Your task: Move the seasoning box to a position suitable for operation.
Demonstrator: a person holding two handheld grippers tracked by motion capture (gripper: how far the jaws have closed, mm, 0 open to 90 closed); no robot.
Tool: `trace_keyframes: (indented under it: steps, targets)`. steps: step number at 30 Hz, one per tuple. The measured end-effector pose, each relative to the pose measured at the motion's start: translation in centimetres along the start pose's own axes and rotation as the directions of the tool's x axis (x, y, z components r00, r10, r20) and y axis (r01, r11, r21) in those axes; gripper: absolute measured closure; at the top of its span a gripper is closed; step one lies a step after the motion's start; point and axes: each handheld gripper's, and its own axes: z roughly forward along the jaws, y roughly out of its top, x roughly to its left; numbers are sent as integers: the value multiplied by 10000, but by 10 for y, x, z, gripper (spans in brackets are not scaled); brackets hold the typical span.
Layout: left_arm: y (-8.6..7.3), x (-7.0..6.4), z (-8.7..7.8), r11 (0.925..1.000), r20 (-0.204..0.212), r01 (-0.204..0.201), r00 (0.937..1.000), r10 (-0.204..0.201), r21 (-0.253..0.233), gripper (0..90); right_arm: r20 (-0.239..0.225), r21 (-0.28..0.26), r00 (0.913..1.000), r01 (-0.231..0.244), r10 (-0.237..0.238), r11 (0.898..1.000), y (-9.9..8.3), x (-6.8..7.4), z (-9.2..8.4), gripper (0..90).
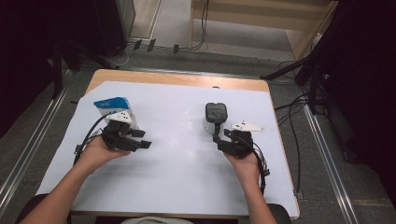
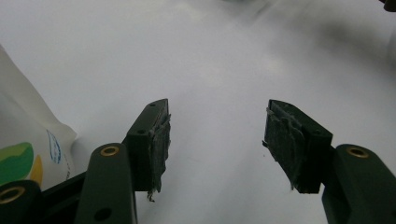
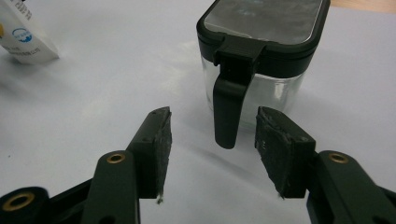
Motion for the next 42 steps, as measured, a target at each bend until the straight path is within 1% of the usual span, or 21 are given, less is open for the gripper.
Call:
trace_keyframes:
  steps: [1,2,3,5,6,7,8,9,13,16,22,25,28,31,33,34,36,39,40,42]
  targets:
    - [0,-1,1,10000,-23,-67,10000,67,1,419,17,-29,10000,-13,13,10000,0,0,0,464]
    - [0,-1,2,10000,43,-83,10000,83,27,419,52,-73,10000,-1,1,10000,-1,0,-1,461]
    - [1,-2,2,9998,-18,-169,9999,169,114,420,98,-128,10000,-13,14,9999,-1,0,-2,457]
    - [2,-2,3,9996,88,-241,9997,240,129,421,155,-197,9999,-47,50,9998,-2,-1,-3,455]
    - [2,-4,3,9996,65,-281,9996,280,88,422,277,-222,9995,-116,123,9997,-2,-1,-3,450]
    - [3,-4,4,9995,53,-308,9995,308,91,423,409,-166,9990,-158,164,9997,-2,-1,-3,448]
    - [3,-4,4,9995,53,-308,9995,308,91,423,431,-106,9990,-94,99,9999,-3,-1,-3,448]
    - [3,-5,4,9992,83,-395,9992,394,82,423,485,-40,9988,-74,76,10000,-3,-1,-3,445]
    - [3,-6,6,9984,-35,-539,9985,540,167,420,456,1,9987,-218,218,9998,-3,-2,-2,423]
    - [3,-5,6,9994,-69,-333,9994,334,134,424,436,11,9987,-275,274,9996,-2,-2,-2,424]
    - [3,-5,4,9995,104,-300,9995,300,63,426,412,-16,9984,-397,398,9992,-1,-2,-1,406]
    - [3,-6,5,9995,75,-305,9995,304,55,426,466,-140,9977,-493,499,9987,0,-2,-1,360]
    - [3,-6,5,9996,150,-281,9995,280,68,427,576,-331,9968,-537,555,9980,2,-2,0,267]
    - [3,-6,5,9994,211,-303,9993,300,158,427,782,-283,9952,-568,588,9980,6,-3,2,197]
    - [3,-7,5,9994,210,-307,9993,304,170,427,810,-276,9949,-573,593,9980,7,-2,2,184]
    - [3,-8,5,9994,146,-286,9995,284,196,427,803,-236,9952,-540,557,9983,10,-2,5,154]
    - [3,-8,4,9993,186,-288,9994,284,220,427,860,-225,9946,-570,587,9981,13,-3,8,139]
    - [2,-9,4,9993,159,-301,9994,297,207,427,969,-392,9925,-706,742,9967,16,-4,12,66]
    - [2,-9,4,9992,158,-311,9994,307,239,427,1099,-399,9907,-759,798,9963,18,-4,13,26]
    - [1,-9,4,9992,187,-303,9994,298,254,427,1246,-425,9887,-786,833,9960,22,-6,17,3]
